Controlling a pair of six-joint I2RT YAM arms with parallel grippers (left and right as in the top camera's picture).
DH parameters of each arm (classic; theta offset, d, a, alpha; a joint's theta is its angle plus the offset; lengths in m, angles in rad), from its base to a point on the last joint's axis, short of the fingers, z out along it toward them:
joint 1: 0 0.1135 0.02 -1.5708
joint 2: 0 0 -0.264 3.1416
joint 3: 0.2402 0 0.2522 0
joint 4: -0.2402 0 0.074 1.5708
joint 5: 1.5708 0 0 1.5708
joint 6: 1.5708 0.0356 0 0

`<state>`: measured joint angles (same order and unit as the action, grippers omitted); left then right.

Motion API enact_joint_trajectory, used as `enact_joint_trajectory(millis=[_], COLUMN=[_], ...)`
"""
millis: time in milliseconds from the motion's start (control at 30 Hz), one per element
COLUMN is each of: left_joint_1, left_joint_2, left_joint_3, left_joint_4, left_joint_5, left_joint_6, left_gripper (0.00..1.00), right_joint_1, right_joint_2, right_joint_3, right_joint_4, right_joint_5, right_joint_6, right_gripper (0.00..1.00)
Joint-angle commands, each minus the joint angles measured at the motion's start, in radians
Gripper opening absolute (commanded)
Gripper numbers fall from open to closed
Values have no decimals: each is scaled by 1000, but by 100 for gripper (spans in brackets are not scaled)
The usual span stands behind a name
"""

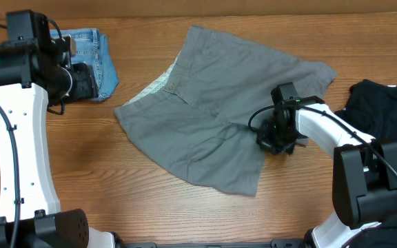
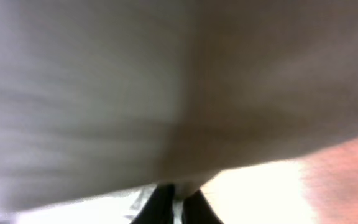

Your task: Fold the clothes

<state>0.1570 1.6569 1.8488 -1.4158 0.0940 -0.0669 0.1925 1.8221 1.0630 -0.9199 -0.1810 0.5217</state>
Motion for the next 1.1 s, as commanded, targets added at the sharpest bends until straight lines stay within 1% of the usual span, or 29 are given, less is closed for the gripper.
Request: enact_joint_trajectory(millis=[0,67,133,200,233,267,300,333,433,600,800,900,933,967,1033,1067], left_joint_1=[0,0,0,0,0,0,-1,-3,-22,-74,-149,-177,-183,-185,-184,-182], left_joint_2=[11,11,11,11,11,11,11,11,11,11,11,12,12,13,19,24], left_joint_3=[-54,-83,-116,-154,-169,-187,-211,-239,-335,-494,-671,-749,-779,-808,-852,-869], left_joint_4=[8,23,42,59,66,76,90,112,185,315,526,640,683,721,777,797], left_joint_5=[4,4,9,19,28,40,55,74,90,86,75,46,29,17,-2,-11], left_joint_6=[23,23,23,21,21,21,21,23,29,52,64,64,63,64,51,40], left_gripper=[66,66,66,66,65,66,65,65,66,68,69,74,77,78,78,75], right_joint_1=[2,2,2,3,3,3,3,3,3,3,3,3,3,3,2,2], right_joint_2=[-48,-90,-132,-173,-187,-206,-220,-229,-236,-236,-236,-236,-236,-236,-236,-236], right_joint_3=[75,135,191,230,233,233,233,233,232,211,209,209,209,209,208,208], right_joint_4=[-179,-333,-479,-616,-640,-662,-674,-676,-668,-554,-436,-399,-389,-382,-377,-373], right_joint_5=[242,321,317,316,315,315,315,314,315,286,152,103,93,89,89,89], right_joint_6=[3,3,17,83,100,126,143,145,145,130,-15,-48,-51,-51,-51,-51], right_gripper=[4,4,4,4,4,13,40,51,63,65,66,66,67,69,72,72])
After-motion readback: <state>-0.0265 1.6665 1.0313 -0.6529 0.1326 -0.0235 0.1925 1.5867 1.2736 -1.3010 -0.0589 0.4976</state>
